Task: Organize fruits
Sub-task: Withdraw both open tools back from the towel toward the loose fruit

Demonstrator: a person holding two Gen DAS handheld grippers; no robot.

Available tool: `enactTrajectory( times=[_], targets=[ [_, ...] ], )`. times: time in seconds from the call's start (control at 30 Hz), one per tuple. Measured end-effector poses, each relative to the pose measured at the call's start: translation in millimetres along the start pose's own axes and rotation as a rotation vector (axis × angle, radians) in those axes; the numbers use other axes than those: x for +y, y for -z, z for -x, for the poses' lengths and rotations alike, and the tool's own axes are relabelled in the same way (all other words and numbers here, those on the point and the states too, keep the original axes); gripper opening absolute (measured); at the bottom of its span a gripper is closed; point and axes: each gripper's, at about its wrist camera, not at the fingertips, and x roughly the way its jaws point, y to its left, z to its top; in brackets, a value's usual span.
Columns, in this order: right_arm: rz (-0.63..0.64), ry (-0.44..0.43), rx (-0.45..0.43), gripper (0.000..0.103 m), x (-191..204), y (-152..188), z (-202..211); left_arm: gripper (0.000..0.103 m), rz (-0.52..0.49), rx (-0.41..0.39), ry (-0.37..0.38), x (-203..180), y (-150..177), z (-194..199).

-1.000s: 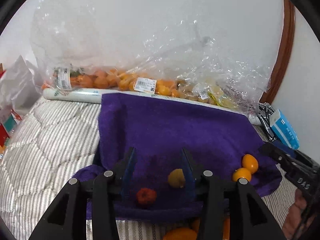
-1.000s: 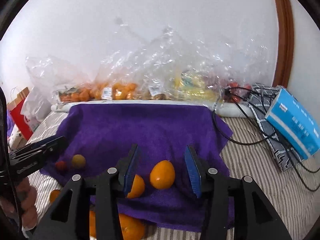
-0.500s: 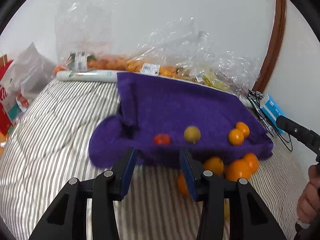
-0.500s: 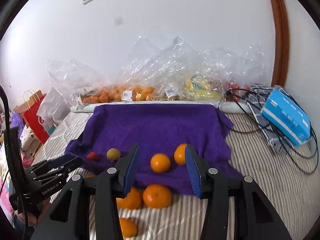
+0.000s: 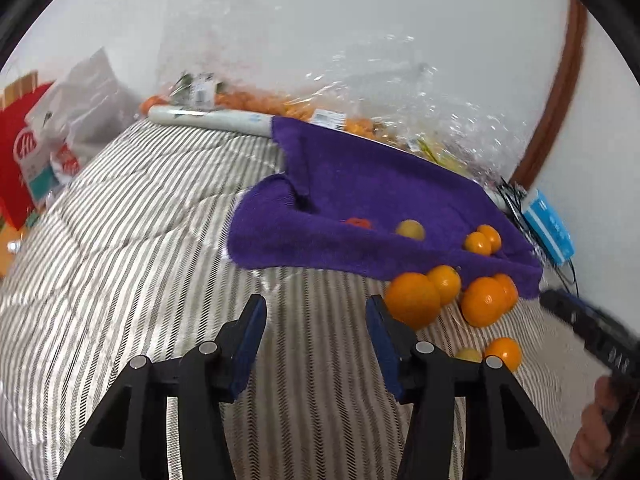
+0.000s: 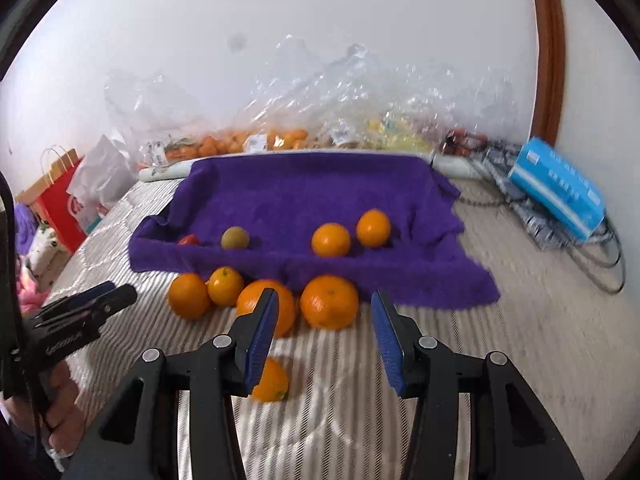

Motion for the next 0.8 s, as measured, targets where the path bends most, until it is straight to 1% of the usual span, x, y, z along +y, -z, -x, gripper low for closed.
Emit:
enactTrajectory(
  times=[0.1, 0.23, 0.37, 0.43, 0.63, 0.8],
  targets=[
    [-0.02, -0.005, 0.036, 0.048, -0.3, 6.0, -3.3, 0.049, 0.021, 0.016, 0.0, 4.4, 0.6, -3.2],
    [-0.058, -0.024, 0.086, 0.048, -5.3, 12.4, -8.0, 0.049, 0.011, 0.014, 0.007, 2.5, 2.3, -2.9],
    [-0.077, -0.033, 0.11, 0.045, -6.9, 19.6, -10.7, 0.049, 0.008, 0.013, 0.007, 1.9, 3.1, -1.8],
    [-0.077, -0.047, 0.115, 0.045, -5.4, 23.0, -11.5, 0.047, 0.014, 0.013, 0.021, 1.9, 3.6, -1.4],
    [-0.035, -0.113, 0.119, 0.044, 8.2, 27.8, -13.4, 0.047, -0.019, 0.007, 0.04, -4.2, 4.3, 1.4],
    [0.023, -0.094, 0.144, 0.044, 23.0, 29.5, -22.0, 0.047, -0.021, 0.013, 0.046, -4.1, 3.9, 0.6]
  ],
)
